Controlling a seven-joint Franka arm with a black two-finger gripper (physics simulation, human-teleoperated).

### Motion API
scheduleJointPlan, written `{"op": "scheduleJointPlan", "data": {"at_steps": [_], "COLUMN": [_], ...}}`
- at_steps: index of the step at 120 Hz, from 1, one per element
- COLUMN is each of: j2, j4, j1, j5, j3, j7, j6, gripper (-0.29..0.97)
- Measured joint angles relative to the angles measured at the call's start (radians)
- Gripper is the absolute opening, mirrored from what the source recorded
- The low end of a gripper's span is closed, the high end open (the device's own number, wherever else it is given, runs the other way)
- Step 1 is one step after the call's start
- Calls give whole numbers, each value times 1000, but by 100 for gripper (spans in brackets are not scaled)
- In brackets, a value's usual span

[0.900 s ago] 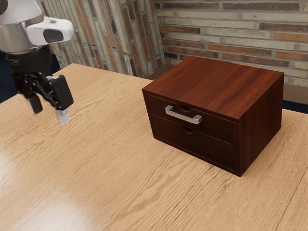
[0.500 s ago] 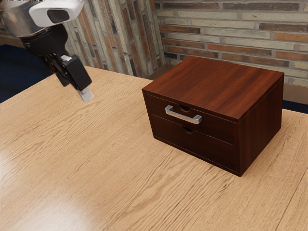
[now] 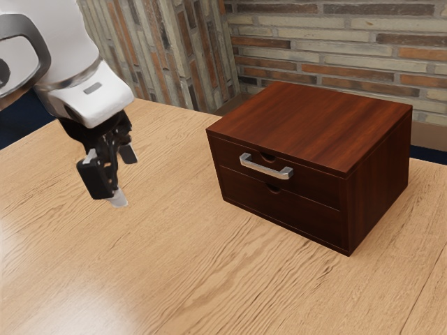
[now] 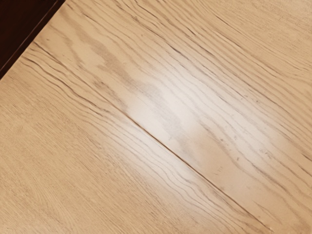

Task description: Pull the drawer handle with one arm to open the drawer

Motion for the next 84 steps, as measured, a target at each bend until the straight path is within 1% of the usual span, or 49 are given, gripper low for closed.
{"op": "scheduleJointPlan", "data": {"at_steps": [10, 21, 33, 44, 61, 84], "j2": [2, 11, 72, 101, 126, 144], "j4": [-58, -82, -86, -85, -51, -21], "j1": [-8, -8, -8, 1, 40, 86], "j5": [-1, -3, -2, 4, 8, 7], "j3": [-1, -1, -1, 2, 13, 53], "j7": [88, 182, 270, 340, 434, 541], "j6": [93, 175, 250, 313, 374, 412], "gripper": [68, 68, 68, 68, 68, 68]}}
